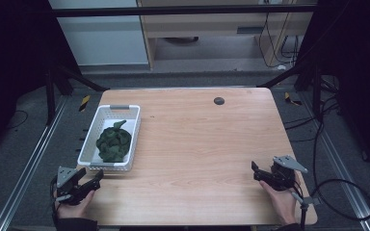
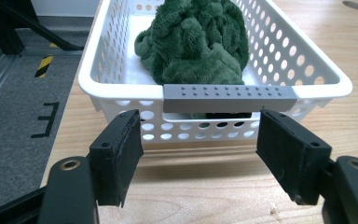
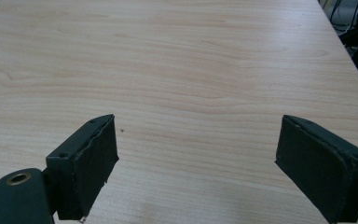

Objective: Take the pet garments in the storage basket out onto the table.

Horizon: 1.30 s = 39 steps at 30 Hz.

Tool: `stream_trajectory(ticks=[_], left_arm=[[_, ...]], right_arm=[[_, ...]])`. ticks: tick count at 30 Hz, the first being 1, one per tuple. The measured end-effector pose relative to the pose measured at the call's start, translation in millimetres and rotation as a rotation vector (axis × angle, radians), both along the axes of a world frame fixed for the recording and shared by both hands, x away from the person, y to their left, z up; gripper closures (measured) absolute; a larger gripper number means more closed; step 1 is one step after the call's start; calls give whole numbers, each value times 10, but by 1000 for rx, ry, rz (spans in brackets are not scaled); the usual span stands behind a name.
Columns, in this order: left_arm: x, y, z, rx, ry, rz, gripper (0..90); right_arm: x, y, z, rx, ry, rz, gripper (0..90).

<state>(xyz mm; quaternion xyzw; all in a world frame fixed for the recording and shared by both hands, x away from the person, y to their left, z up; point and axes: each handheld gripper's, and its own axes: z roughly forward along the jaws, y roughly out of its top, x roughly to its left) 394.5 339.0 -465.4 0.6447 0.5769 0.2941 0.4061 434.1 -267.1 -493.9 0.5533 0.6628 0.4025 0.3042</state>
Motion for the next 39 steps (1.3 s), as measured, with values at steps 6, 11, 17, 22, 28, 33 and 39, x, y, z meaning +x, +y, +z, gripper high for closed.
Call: stream_trajectory(ticks=[6,11,17,22,28,33,39], left_arm=[[-51,18,74,-32,-19,-3,287],[-53,28,186,-34,-33,-27,271],[-36,58,284,-45,-34,-31,259],[-13,74,412,-47,-41,-38,247],[64,88,523,-48,-39,-50,243],[151,53,648,-41,-47,-76,244],[246,24,803,-20,-53,-95,243]], right_arm=[[-20,36,2,-12,1,22,124],[-52,40,7,-30,-12,23,126],[-52,49,-11,-38,2,28,125],[-47,64,-24,-41,14,33,122],[-43,68,-34,-46,15,32,120],[-38,52,-45,-41,24,25,118],[-39,50,-50,-40,30,27,115]])
